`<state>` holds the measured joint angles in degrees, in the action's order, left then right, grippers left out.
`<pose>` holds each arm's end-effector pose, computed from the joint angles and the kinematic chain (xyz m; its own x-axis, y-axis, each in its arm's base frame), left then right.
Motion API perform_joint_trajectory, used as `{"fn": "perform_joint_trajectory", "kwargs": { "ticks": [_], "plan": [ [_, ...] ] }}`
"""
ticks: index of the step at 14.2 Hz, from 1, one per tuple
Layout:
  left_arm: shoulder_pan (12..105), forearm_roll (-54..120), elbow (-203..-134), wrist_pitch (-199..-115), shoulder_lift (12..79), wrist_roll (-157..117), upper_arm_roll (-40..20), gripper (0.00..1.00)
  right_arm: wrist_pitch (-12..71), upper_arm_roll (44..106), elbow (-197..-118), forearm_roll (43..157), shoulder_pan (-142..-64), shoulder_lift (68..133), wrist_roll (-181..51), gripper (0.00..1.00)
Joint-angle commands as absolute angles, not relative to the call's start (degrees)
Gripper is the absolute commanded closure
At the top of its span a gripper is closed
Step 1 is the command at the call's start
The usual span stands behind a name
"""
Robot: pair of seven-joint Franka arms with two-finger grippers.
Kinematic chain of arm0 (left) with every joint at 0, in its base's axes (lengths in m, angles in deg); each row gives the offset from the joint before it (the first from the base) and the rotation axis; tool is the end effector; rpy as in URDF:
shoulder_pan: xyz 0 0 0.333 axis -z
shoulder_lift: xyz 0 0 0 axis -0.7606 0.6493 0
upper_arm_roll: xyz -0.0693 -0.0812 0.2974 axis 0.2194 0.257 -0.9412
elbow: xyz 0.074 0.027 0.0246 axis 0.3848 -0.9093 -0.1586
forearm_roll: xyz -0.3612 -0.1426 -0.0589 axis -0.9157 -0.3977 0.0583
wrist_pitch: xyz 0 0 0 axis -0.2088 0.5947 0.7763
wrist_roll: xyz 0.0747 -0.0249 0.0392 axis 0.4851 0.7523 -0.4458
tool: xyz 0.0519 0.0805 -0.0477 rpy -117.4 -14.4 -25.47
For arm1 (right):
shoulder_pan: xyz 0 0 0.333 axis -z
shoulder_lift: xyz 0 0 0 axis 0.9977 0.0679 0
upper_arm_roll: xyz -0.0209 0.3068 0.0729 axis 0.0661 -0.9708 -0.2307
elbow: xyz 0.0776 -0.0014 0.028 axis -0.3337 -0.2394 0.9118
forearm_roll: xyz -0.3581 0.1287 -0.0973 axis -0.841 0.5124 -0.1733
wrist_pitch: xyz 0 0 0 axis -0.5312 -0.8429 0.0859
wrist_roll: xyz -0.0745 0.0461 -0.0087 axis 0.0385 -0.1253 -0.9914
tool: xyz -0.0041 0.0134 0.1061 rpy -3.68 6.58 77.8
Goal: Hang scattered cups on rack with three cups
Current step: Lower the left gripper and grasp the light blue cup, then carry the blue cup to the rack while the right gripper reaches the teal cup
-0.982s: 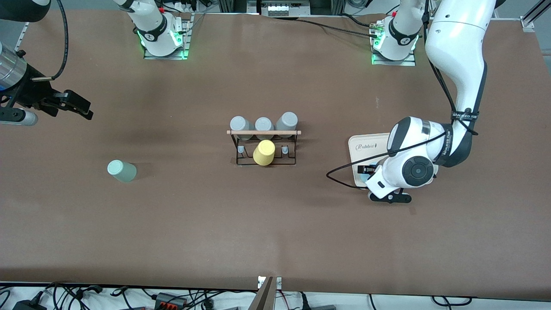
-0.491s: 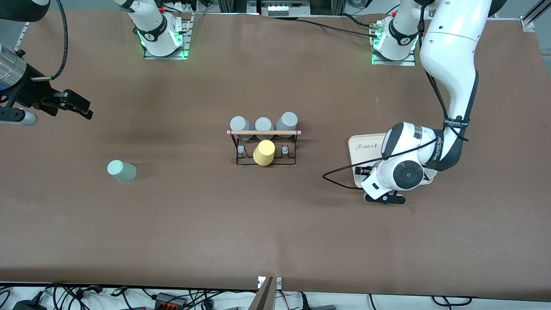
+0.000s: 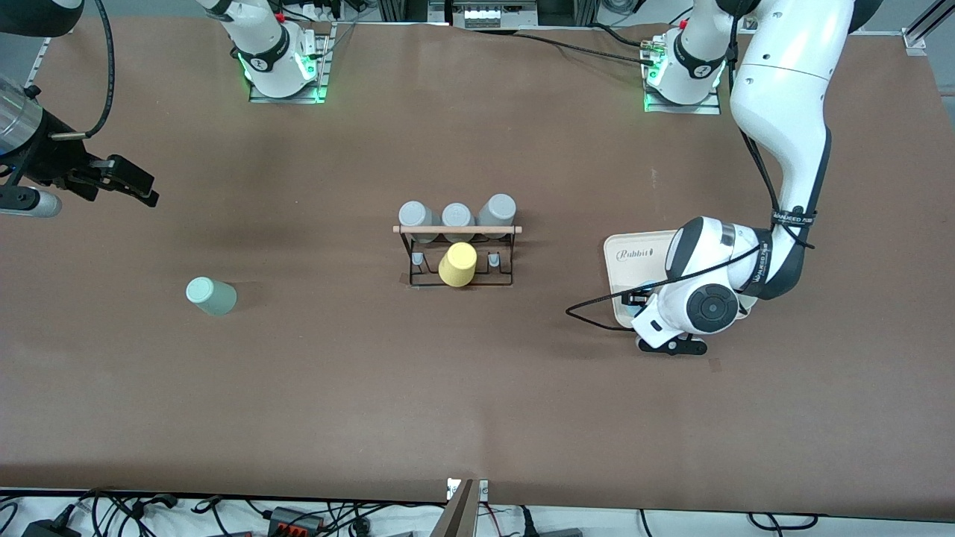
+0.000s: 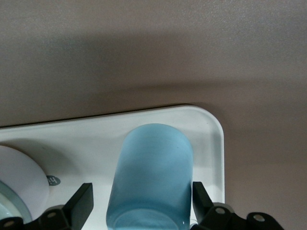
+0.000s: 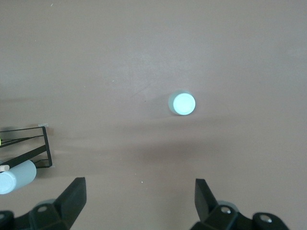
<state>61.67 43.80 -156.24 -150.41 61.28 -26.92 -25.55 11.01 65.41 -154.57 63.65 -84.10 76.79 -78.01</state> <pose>0.6527 -0.1638 0.2101 0.9533 -0.0227 -0.3013 -0.0453 -0.9966 -0.0682 0.5631 0.0226 0.5885 0.9945 -0.1037 0.0174 -0.1034 -0.9945 -0.0178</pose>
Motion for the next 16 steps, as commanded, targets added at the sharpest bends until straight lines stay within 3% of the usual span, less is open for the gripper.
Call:
{"fn": "perform_joint_trajectory", "kwargs": {
  "ticks": [1,3,5,10,14,16],
  "plan": [
    [61.38,44.2,-157.35,-150.1,60.44,-26.91,-25.18,0.5,9.67,65.17,-153.18,63.75,-83.73,77.1,-78.62,0.0],
    [62.16,44.02,-156.57,-148.52,60.01,-27.44,-25.0,0.87,9.67,65.17,-153.18,63.75,-83.73,77.1,-78.8,0.0],
    [63.13,43.93,-154.03,-144.75,59.13,-27.44,-24.22,0.99,9.67,65.17,-153.18,63.75,-83.73,77.1,-78.8,0.0],
    [64.27,42.08,-141.04,-135.51,58.77,-27.44,-18.25,0.99,9.67,65.17,-153.18,63.75,-83.73,77.02,-78.89,0.0],
    [68.92,37.8,-131.01,-136.81,59.99,-32.34,-16.39,0.99,9.41,65.17,-153.35,63.84,-83.73,77.1,-78.97,0.0],
    [69.55,30.87,-129.41,-139.09,60.35,-39.79,-16.39,0.99,8.62,65.25,-153.52,63.66,-83.73,77.8,-78.71,0.0]
  ]
}}
